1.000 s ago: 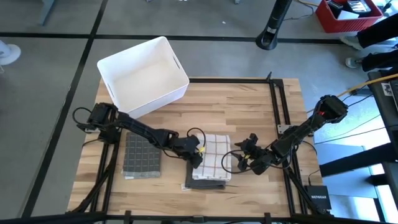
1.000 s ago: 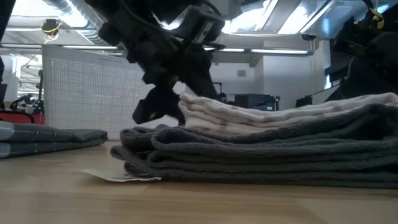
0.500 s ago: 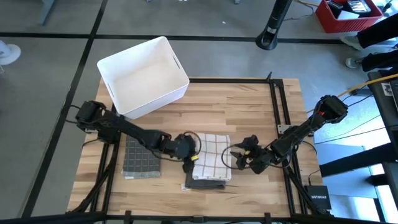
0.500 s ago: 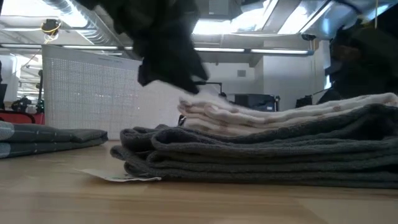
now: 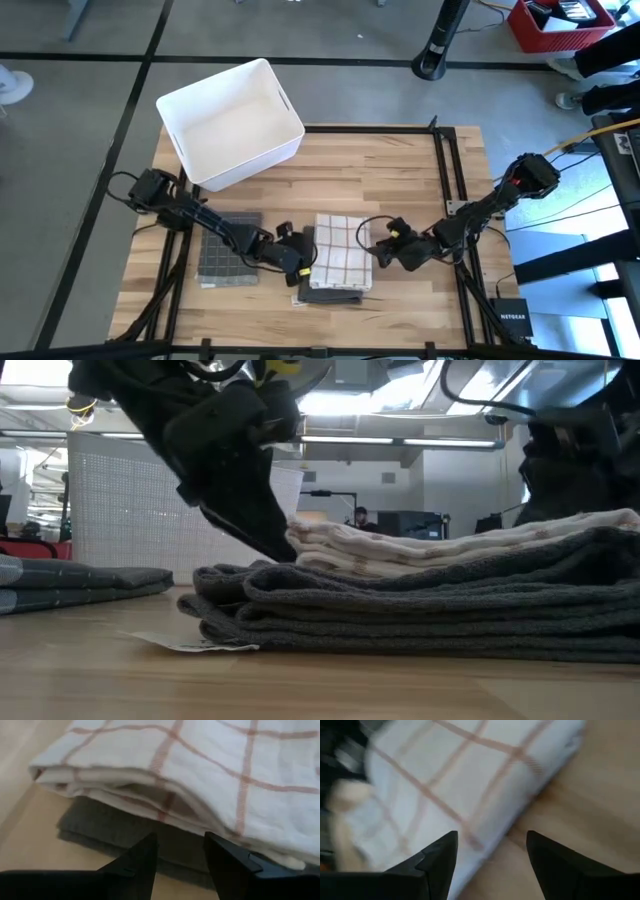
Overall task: Fold towel
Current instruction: Stack the folded brown-white towel on top of the folded gray towel
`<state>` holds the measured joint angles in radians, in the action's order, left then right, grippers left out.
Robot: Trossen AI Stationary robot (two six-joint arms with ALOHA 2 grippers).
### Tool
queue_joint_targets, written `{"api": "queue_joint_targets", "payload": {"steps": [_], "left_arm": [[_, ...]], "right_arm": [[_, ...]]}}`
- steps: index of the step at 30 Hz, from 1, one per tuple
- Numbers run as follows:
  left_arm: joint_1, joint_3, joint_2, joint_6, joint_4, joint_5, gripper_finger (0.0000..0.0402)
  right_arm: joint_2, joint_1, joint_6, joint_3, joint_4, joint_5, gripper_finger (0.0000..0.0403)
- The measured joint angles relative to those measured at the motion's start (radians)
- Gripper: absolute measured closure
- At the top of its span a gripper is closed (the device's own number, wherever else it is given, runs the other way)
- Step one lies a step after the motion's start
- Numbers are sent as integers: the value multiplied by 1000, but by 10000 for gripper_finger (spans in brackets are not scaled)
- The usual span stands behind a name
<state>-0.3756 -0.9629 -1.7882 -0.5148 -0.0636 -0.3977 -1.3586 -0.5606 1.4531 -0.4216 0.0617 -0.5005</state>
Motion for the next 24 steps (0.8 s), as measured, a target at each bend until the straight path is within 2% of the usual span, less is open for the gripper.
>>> {"api": "queue_joint_targets", "payload": {"steps": [4,9,11,15,20,24], "left_arm": [[-19,11,-10,8,13,-2,247],[-31,11,-13,25,27,-3,247],[-32,11,-13,25,24,-3,247],[-31,11,-13,25,28,-5,247],[-30,11,-13,28,29,-7,247],[-29,11,-12,28,31,-11,247]], "right_arm": [[-5,-2,22,49,204,-8,164],[-58,-2,116,86,224,-17,164],[-92,-2,132,91,283,-11,164],[-158,4,63,86,467,-14,164],[-222,13,7,70,536,-23,164],[-211,12,-51,68,586,14,181]]}}
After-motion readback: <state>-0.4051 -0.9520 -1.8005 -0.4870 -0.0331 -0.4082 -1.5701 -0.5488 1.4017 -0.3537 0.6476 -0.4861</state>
